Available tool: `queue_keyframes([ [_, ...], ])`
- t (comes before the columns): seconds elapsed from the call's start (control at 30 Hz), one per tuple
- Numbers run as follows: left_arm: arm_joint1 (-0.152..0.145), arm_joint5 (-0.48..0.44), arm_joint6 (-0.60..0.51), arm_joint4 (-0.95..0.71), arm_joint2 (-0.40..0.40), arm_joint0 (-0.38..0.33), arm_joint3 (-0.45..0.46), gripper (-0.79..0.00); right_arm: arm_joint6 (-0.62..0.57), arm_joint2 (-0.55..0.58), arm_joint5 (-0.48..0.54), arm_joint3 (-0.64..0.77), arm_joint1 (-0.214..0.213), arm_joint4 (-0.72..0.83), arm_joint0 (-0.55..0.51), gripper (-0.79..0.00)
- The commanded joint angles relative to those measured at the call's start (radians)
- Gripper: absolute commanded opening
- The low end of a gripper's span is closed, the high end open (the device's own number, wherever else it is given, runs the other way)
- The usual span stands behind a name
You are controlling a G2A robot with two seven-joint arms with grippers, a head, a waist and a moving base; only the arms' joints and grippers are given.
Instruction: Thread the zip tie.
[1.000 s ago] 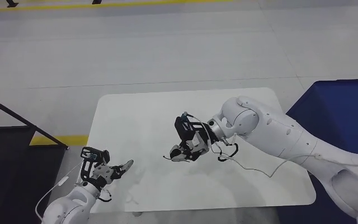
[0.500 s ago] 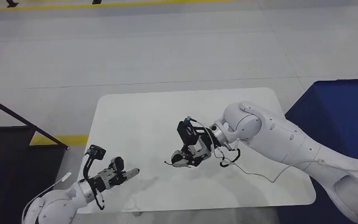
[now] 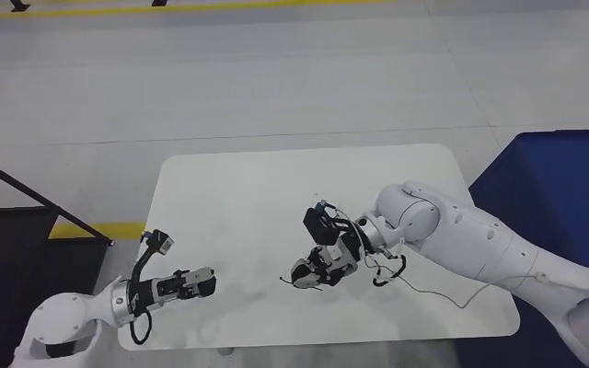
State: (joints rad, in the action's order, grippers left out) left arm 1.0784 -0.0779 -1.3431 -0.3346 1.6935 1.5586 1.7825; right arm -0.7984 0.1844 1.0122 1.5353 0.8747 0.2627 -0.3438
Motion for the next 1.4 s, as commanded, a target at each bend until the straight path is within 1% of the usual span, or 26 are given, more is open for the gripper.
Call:
queue_keyframes([
  [0.0, 0.001, 0.059, -0.056, -0.053, -0.058, -0.020, 0.002, 0.000, -0.009, -0.002, 0.000, 0.024, 0.006, 0.054, -0.003, -0.785],
  [0.1, 0.000, 0.132, -0.136, -0.142, -0.111, -0.057, 0.002, 0.000, -0.010, -0.014, 0.000, 0.046, 0.011, 0.121, 0.003, -0.785],
  [0.17, -0.001, 0.161, -0.163, -0.180, -0.130, -0.076, 0.001, 0.000, -0.010, -0.014, 0.000, 0.058, 0.014, 0.147, -0.007, -0.785],
  [0.2, -0.002, 0.168, -0.177, -0.192, -0.138, -0.083, 0.002, -0.025, -0.010, -0.014, 0.000, 0.056, 0.015, 0.155, -0.010, -0.785],
  [0.23, -0.003, 0.169, -0.188, -0.199, -0.144, -0.088, 0.004, -0.074, -0.011, -0.014, -0.001, 0.056, 0.018, 0.166, -0.019, -0.785],
  [0.27, -0.004, 0.167, -0.191, -0.204, -0.147, -0.090, 0.003, -0.083, -0.019, -0.014, -0.009, 0.052, 0.021, 0.173, -0.023, -0.785],
  [0.3, -0.005, 0.164, -0.193, -0.215, -0.150, -0.090, 0.003, -0.151, -0.029, -0.014, -0.019, 0.047, 0.025, 0.181, -0.025, -0.785],
  [0.33, -0.005, 0.161, -0.193, -0.230, -0.152, -0.090, 0.002, -0.185, -0.038, -0.014, -0.029, 0.046, 0.029, 0.189, -0.027, -0.785],
  [0.4, -0.006, 0.153, -0.192, -0.259, -0.154, -0.090, -0.001, -0.351, -0.061, -0.014, -0.052, 0.039, 0.039, 0.201, -0.029, -0.785],
  [0.47, -0.006, 0.137, -0.190, -0.283, -0.153, -0.088, -0.004, -0.403, -0.088, -0.014, -0.078, 0.038, 0.051, 0.226, -0.033, -0.785],
  [0.53, -0.007, 0.116, -0.181, -0.299, -0.152, -0.084, -0.004, -0.403, -0.107, -0.014, -0.097, 0.037, 0.064, 0.250, -0.036, -0.785],
  [0.83, -0.014, 0.057, -0.164, -0.273, -0.174, -0.062, 0.028, -0.394, -0.182, -0.014, -0.172, 0.009, 0.122, 0.318, -0.043, -0.785],
  [1.07, -0.020, 0.032, -0.150, -0.284, -0.178, -0.044, 0.049, -0.449, -0.213, -0.014, -0.203, -0.012, 0.147, 0.331, -0.041, -0.785],
  [1.13, -0.021, 0.023, -0.142, -0.289, -0.177, -0.036, 0.054, -0.480, -0.221, -0.014, -0.211, -0.013, 0.151, 0.332, -0.041, -0.785],
  [1.17, -0.022, 0.023, -0.138, -0.292, -0.178, -0.033, 0.054, -0.520, -0.223, -0.014, -0.213, -0.014, 0.152, 0.334, -0.041, -0.785],
  [1.27, -0.023, 0.016, -0.131, -0.302, -0.178, -0.028, 0.057, -0.588, -0.229, -0.014, -0.218, -0.015, 0.155, 0.338, -0.041, -0.785],
  [1.33, -0.025, 0.013, -0.127, -0.304, -0.179, -0.026, 0.058, -0.662, -0.230, -0.014, -0.220, -0.014, 0.154, 0.339, -0.041, -0.785],
  [1.37, -0.026, 0.012, -0.126, -0.304, -0.179, -0.025, 0.058, -0.668, -0.229, -0.014, -0.219, -0.014, 0.154, 0.340, -0.041, -0.785],
])
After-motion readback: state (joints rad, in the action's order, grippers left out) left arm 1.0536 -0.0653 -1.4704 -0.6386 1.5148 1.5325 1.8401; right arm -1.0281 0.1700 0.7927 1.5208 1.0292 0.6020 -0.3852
